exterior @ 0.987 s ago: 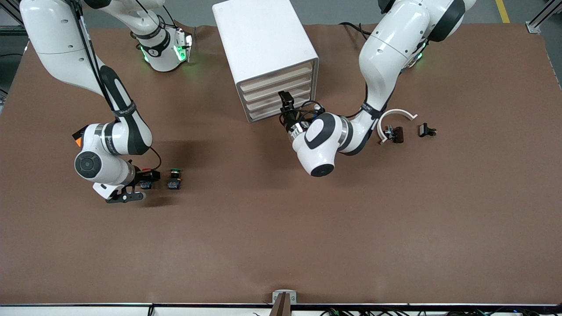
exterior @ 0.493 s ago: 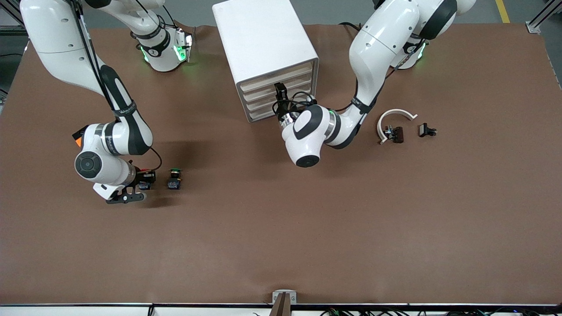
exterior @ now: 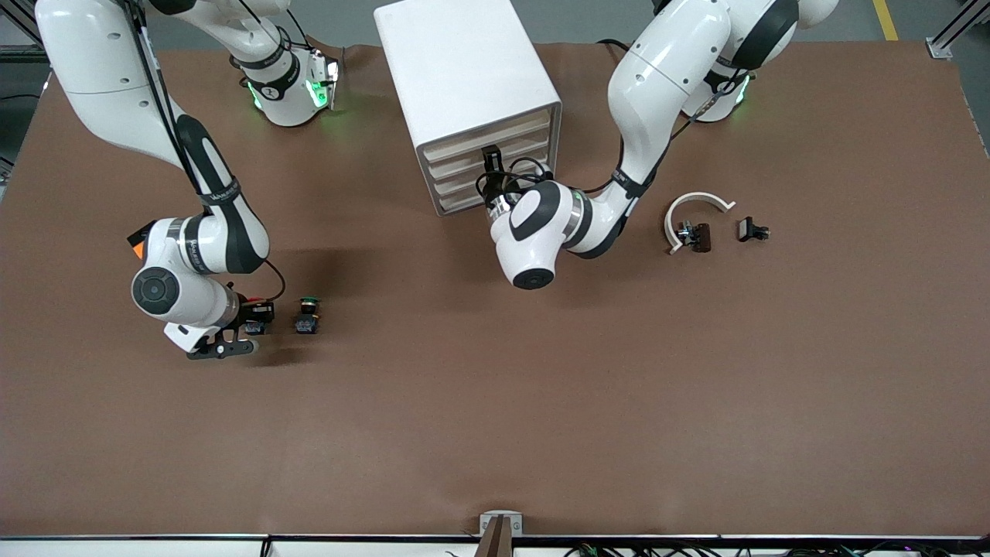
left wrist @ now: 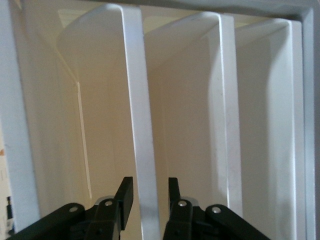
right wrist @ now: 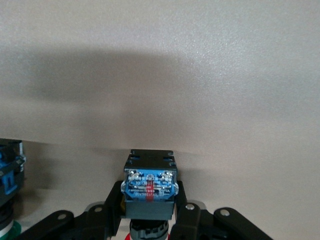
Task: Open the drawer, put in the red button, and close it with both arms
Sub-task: 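Pull the white drawer open with the left gripper while the right gripper lifts the button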
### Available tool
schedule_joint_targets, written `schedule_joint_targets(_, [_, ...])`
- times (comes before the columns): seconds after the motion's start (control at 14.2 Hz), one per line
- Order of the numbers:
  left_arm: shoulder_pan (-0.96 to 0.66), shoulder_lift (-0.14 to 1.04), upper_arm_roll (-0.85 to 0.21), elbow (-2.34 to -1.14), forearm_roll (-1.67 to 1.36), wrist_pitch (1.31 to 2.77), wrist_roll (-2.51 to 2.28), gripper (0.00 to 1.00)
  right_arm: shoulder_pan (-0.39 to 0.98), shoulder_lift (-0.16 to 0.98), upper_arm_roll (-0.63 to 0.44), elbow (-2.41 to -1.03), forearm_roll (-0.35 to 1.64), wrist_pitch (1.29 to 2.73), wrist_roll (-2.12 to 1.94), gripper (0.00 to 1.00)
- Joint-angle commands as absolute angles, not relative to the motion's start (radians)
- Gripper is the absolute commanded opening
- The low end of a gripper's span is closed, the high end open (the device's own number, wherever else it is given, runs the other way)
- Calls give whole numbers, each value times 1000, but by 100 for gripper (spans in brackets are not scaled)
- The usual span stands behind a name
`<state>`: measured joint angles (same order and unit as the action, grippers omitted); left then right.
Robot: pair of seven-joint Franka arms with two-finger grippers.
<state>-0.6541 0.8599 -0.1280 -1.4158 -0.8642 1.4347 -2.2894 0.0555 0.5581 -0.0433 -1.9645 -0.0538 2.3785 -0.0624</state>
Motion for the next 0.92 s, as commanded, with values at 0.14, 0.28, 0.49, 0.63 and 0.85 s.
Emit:
schedule_joint_targets(0.14, [-660, 864, -120, -1410, -876, 1437, -2281, 0, 63, 540, -41, -1944, -57, 2330, -63, 29])
schedule_joint_targets(0.28, [-652, 864, -115, -1408, -876, 1437, -2281, 0, 81, 516, -43, -1941, -57, 2275, -57, 29])
schedule_joint_targets(0.49, [-649, 874, -91, -1401, -880, 1437, -2281, 0, 90, 482, -43, -1927, -57, 2214, -51, 29])
schedule_joint_targets(0.63, [-643, 873, -63, -1397, -881, 1437, -2279, 0, 103, 450, -43, -1905, -60, 2148, -20, 29])
schedule_joint_targets(0.85, [-597, 868, -60, -1396, -881, 1439, -2263, 0, 143, 410, -43, -1827, -69, 1958, 66, 29])
